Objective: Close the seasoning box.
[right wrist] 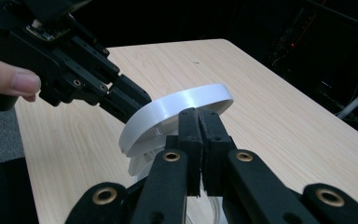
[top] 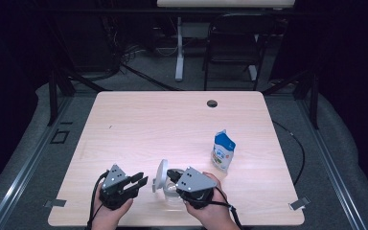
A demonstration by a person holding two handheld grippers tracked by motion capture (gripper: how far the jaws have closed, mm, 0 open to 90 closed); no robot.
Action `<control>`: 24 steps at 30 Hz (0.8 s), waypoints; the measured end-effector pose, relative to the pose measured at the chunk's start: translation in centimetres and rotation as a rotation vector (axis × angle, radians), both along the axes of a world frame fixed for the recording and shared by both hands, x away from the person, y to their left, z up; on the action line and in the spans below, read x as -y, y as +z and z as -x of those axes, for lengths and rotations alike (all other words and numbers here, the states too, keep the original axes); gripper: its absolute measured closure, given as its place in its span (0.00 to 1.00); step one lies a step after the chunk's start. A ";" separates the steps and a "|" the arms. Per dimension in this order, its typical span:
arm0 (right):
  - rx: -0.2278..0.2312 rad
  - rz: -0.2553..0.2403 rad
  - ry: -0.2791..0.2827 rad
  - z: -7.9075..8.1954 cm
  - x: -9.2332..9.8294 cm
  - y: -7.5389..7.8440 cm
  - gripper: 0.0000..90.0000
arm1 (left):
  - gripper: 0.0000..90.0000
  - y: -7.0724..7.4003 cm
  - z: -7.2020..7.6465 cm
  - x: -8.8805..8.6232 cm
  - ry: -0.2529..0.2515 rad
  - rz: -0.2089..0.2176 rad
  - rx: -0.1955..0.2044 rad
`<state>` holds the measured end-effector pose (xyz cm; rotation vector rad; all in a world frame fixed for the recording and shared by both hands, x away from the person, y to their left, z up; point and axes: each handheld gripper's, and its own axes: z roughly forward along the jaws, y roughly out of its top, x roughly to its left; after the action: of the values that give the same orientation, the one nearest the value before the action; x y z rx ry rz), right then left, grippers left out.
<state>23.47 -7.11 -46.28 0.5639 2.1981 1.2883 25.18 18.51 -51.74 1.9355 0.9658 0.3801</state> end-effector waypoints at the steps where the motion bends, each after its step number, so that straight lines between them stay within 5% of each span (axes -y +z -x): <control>1: 0.000 0.000 0.002 0.0 -0.1 0.0 0.99 | 0.81 -0.1 0.0 -0.1 -0.002 -0.004 0.001; 24: 0.001 -0.004 -0.011 -0.6 0.0 -0.4 0.88 | 0.75 -1.2 0.4 -0.5 0.017 0.015 -0.003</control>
<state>24.02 -7.08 -46.64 0.5756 2.1892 1.2870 24.83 19.05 -52.91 1.9158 0.9850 0.3787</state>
